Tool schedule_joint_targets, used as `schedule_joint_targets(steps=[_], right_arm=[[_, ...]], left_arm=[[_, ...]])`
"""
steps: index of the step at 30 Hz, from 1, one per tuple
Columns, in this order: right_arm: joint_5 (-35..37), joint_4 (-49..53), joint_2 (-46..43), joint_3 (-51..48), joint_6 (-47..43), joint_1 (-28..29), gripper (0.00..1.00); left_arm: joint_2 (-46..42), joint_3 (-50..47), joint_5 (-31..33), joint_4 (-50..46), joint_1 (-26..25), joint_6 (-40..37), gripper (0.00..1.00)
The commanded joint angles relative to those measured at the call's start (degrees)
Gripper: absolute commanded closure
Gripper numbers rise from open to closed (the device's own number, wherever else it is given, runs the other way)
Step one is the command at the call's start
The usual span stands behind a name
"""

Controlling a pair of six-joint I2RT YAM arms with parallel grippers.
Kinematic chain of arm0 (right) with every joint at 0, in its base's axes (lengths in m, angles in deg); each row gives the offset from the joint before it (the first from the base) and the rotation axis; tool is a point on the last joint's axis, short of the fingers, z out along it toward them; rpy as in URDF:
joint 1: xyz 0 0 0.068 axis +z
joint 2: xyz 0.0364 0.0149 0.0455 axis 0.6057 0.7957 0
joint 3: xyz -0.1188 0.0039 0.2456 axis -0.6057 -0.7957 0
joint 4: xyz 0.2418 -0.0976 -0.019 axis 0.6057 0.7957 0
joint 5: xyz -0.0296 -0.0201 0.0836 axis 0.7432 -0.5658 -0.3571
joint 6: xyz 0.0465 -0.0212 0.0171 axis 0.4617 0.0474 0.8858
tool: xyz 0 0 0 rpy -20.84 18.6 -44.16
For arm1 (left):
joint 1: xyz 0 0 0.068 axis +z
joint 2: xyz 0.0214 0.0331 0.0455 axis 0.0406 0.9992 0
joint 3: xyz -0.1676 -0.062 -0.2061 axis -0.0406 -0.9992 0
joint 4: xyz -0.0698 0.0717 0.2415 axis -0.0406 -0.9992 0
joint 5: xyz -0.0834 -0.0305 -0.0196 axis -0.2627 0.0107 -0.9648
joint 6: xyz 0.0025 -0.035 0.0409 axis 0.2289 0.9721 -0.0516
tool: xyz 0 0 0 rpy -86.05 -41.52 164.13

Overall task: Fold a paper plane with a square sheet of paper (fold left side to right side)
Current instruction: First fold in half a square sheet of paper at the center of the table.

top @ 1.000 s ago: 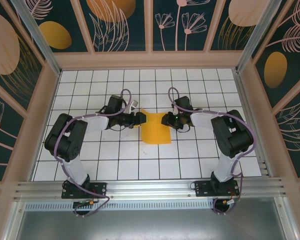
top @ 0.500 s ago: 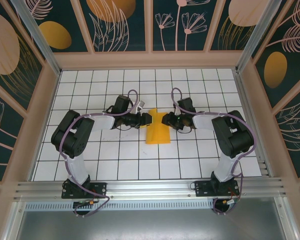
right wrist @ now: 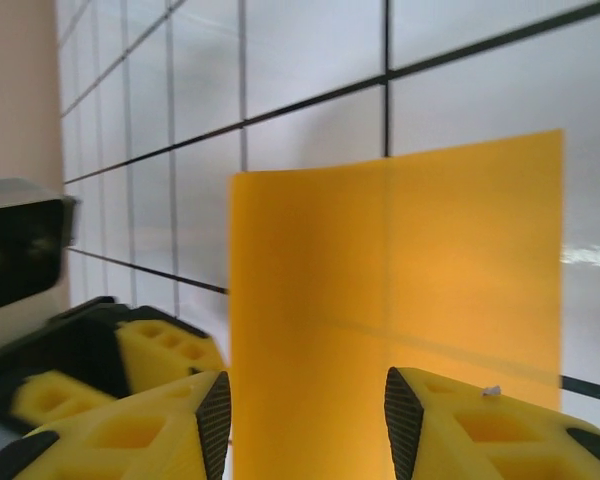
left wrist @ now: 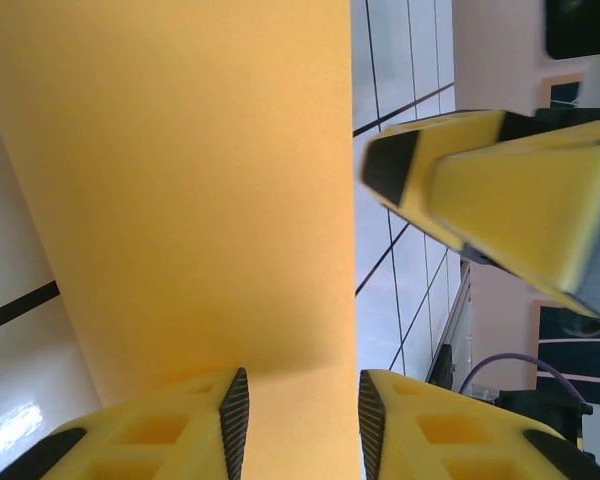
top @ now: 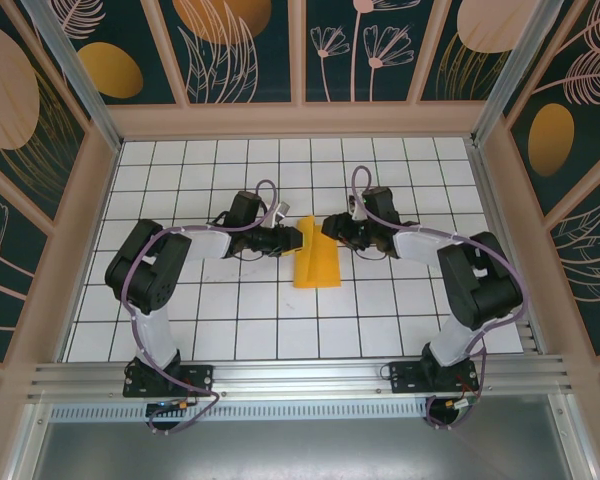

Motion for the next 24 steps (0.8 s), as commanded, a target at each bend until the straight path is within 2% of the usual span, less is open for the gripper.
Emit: schedule_joint_targets(steps=[1, 10, 17, 22, 24], right_arm=[[-3.0, -3.6, -2.4, -1.8, 2.3, 0.9, 0.52], [-5.4, -13.1, -1.6, -6.8, 9.3, 4.1, 0.54], [-5.2, -13.6, 0.5, -6.5, 9.9, 5.3, 0.58], [-4.5, -12.0, 0.8, -5.9, 9.0, 5.3, 0.67], [-4.0, -10.9, 1.0, -5.6, 8.4, 5.4, 0.73]], left_arm=[[1.1, 1.2, 0.7, 1.5, -0.1, 0.4, 0.66], [1.7, 2.9, 0.9, 1.5, -0.1, 0.7, 0.71], [1.6, 3.0, 1.0, 1.3, -0.1, 0.7, 0.71], [1.6, 2.9, 1.0, 1.0, -0.1, 0.6, 0.71], [1.5, 2.9, 1.0, 1.0, -0.1, 0.5, 0.72]])
